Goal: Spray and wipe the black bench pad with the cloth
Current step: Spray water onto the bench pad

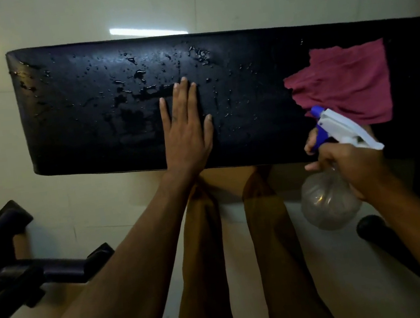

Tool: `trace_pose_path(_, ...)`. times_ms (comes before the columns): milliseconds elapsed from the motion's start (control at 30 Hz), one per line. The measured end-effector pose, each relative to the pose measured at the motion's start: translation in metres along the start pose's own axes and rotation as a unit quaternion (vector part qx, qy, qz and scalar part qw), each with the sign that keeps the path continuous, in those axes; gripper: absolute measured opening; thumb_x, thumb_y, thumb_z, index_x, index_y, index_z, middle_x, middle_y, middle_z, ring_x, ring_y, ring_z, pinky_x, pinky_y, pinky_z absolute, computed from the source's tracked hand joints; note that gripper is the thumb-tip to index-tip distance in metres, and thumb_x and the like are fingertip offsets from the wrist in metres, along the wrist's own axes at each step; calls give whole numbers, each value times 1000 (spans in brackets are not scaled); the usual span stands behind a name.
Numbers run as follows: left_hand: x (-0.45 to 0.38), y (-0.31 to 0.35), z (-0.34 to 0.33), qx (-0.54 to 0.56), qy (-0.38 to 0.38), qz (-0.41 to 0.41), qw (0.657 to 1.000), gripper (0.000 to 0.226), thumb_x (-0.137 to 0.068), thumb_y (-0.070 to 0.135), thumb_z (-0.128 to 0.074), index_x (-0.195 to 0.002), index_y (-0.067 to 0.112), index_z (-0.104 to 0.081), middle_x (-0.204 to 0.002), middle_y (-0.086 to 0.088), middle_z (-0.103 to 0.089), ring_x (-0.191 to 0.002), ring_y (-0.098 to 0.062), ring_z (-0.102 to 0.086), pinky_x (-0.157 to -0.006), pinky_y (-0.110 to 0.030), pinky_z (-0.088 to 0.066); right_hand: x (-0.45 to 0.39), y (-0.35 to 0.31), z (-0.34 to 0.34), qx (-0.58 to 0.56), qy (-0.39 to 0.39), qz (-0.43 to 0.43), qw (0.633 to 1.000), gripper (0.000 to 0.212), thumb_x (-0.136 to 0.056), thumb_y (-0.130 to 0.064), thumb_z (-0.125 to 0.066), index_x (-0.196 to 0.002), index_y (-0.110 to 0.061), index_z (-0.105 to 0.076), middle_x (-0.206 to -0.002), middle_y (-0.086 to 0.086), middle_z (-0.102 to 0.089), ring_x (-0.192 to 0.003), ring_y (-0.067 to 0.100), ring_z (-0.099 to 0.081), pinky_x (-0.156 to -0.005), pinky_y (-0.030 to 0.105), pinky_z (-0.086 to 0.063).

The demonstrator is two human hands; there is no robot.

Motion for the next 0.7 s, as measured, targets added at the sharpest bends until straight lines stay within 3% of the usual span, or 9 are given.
trace_pose_path(167, -6, 19, -5, -7, -17, 5, 1000, 64, -107, 37, -35, -159, 5, -20, -168, -15, -15, -157, -27, -11, -127, -53, -2, 9, 18, 23, 38, -18, -10, 999, 45, -77, 20, -50, -71, -20, -71, -79, -2, -69, -85, 15, -69, -67, 32, -62)
trace_pose_path(267, -8, 30, -8, -11, -28, -20, 999, 63, -107, 37, -36, -159, 5, -20, -168, -15, -16, -156, -26, -11, -127, -52, -3, 17, 37, 36, 61, -27, -26, 997, 42, -82, 20, -51, -76, -17, -71, -83, 1, -70, -88, 18, -69, -66, 26, -62)
trace_pose_path(367, -11, 40, -7, -5, -34, -24, 999, 62, -107, 36, -37, -159, 5, -22, -168, -16, -17, -156, -26, -13, -128, -50, -4, 24, 49, 51, 73, -25, -38, 996, 40, -84, 18, -52, -84, -16, -74, -89, 2, -73, -95, 20, -72, -69, 30, -63)
trace_pose_path(567, -15, 69, -9, -4, -74, -85, 994, 64, -106, 34, -39, -159, 5, -21, -168, -15, -14, -157, -26, -9, -128, -47, -4, 30, 22, 77, 27, 33, 55, 998, 44, -83, 21, -52, -90, -18, -73, -95, -1, -73, -92, 11, -71, -69, 25, -61)
trace_pose_path(700, -19, 81, -12, -4, -83, -60, 995, 66, -103, 34, -39, -159, 4, -20, -169, -15, -13, -157, -27, -8, -128, -50, -6, 35, -18, 95, 11, 83, 151, 985, 47, -77, 18, -52, -94, -21, -73, -96, -2, -75, -88, 15, -73, -68, 28, -61)
Point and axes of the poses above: each hand's wrist, its own x-axis away from the middle knuckle, its own z-axis out of the back of the hand, y = z × x, the point moved 3 cm from there along -x, towards the middle knuckle
